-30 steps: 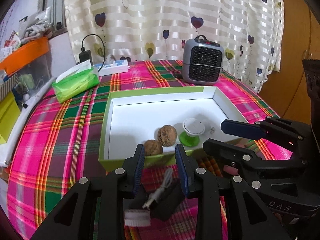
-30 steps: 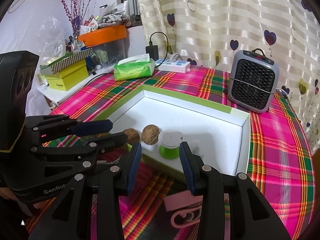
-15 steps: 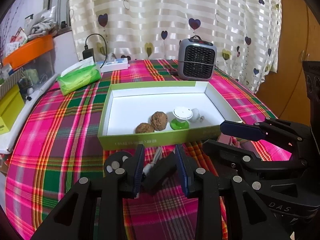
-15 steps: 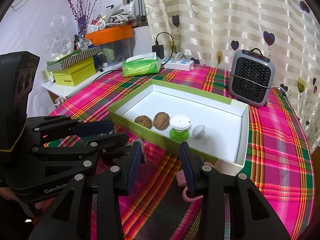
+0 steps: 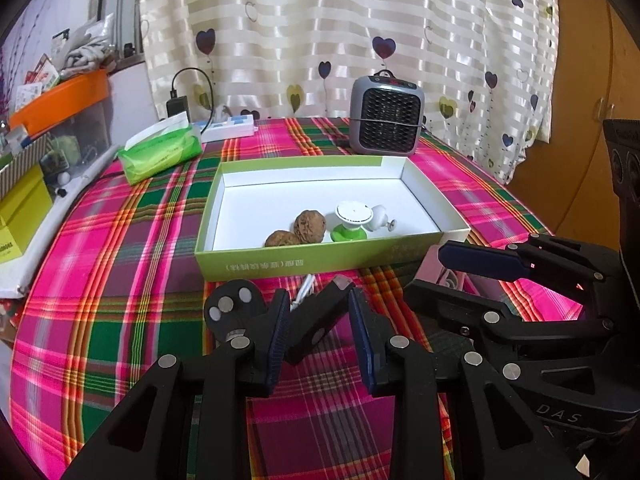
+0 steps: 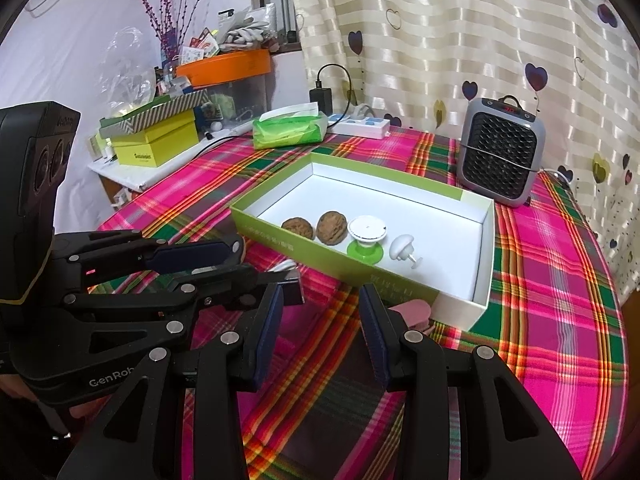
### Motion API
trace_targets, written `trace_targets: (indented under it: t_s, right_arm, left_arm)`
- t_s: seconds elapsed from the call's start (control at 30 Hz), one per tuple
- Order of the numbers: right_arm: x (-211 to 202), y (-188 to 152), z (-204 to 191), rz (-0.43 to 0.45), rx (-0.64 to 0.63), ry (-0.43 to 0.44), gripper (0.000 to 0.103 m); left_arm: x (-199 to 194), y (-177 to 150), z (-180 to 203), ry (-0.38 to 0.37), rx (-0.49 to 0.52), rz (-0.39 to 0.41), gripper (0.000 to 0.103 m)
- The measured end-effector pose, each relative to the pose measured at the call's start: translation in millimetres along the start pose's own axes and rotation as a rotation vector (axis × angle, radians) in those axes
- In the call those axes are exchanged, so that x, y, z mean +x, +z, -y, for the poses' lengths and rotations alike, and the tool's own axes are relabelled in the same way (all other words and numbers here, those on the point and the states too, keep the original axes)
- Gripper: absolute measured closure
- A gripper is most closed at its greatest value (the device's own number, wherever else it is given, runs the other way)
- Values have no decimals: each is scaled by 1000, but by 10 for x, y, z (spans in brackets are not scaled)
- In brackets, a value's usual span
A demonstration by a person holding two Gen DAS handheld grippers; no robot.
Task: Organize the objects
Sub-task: 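Withdraw both grippers from the box, moving the right gripper toward the pink case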
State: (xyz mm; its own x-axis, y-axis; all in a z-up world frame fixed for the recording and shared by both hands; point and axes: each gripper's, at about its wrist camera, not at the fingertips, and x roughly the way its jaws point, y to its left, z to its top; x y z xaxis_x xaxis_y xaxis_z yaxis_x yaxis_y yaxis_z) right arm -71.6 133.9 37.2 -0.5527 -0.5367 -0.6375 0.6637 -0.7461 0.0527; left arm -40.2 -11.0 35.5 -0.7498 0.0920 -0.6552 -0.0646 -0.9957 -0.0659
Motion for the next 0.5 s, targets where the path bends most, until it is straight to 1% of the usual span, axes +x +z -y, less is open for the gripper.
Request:
trace_targets:
  t_s: [0.13, 0.3, 0.5]
  right_arm:
    - [-19, -15, -15, -1, -3, 3, 62]
    - [-39, -26, -26, -1, -5, 7, 62]
    - [-58, -60, -47, -3, -4, 15, 62]
  left_arm:
    - [8, 10, -3, 0, 0, 0, 76]
    - [-113, -115, 61, -8, 1, 3, 76]
    - [-162, -160, 77, -22, 4, -3, 76]
